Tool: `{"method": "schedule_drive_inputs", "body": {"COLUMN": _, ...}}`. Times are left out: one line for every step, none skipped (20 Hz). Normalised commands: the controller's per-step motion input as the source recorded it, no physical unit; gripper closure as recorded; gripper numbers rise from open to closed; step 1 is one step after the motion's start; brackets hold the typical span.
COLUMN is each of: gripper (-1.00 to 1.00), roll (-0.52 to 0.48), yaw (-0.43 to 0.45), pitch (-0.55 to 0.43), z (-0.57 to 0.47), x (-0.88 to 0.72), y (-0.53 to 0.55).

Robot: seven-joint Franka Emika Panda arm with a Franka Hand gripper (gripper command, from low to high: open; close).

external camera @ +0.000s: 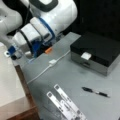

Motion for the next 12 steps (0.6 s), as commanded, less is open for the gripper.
{"method": "schedule_drive_inputs", "body": {"gripper": -1.0, "roll": 0.081, "yaw": -0.159, "pitch": 0.143, "z": 0.02, "x": -0.03, "y": 0.03}}
{"method": "schedule_drive_inputs", "body": {"gripper": -1.0, "roll": 0.083, "yaw": -0.154, "pitch": 0.132, "z": 0.02, "x": -0.02, "y": 0.02}}
{"method": "schedule_drive_inputs", "body": {"gripper": -1.0, "roll": 0.087, "yaw": -0.151, "pitch": 0.125, "z": 0.02, "x": -0.02, "y": 0.0}}
{"method": "schedule_drive_inputs", "body": {"gripper": -1.0, "roll": 0.092, "yaw": -0.15, "pitch": 0.12, "z": 0.02, "x": -0.03, "y": -0.02}}
{"method": "schedule_drive_inputs", "body": {"gripper": -1.0, "roll": 0.098, "yaw": -0.155, "pitch": 0.116, "z": 0.02, "x": -0.03, "y": -0.03}}
{"method": "schedule_drive_inputs", "body": {"gripper": -1.0, "roll": 0.11, "yaw": -0.166, "pitch": 0.118, "z": 0.01, "x": -0.04, "y": -0.05}}
{"method": "schedule_drive_inputs", "body": {"gripper": -1.0, "roll": 0.124, "yaw": -0.178, "pitch": 0.115, "z": 0.0, "x": -0.04, "y": -0.06}}
{"method": "schedule_drive_inputs", "body": {"gripper": -1.0, "roll": 0.121, "yaw": -0.211, "pitch": 0.132, "z": 0.0, "x": -0.04, "y": -0.07}}
{"method": "schedule_drive_inputs", "body": {"gripper": -1.0, "roll": 0.121, "yaw": -0.238, "pitch": 0.143, "z": -0.01, "x": -0.04, "y": -0.07}}
{"method": "schedule_drive_inputs", "body": {"gripper": -1.0, "roll": 0.119, "yaw": -0.239, "pitch": 0.14, "z": -0.01, "x": -0.04, "y": -0.06}}
{"method": "schedule_drive_inputs", "body": {"gripper": -1.0, "roll": 0.115, "yaw": -0.253, "pitch": 0.14, "z": -0.01, "x": -0.03, "y": -0.05}}
{"method": "schedule_drive_inputs", "body": {"gripper": -1.0, "roll": 0.115, "yaw": -0.257, "pitch": 0.13, "z": -0.01, "x": -0.01, "y": -0.04}}
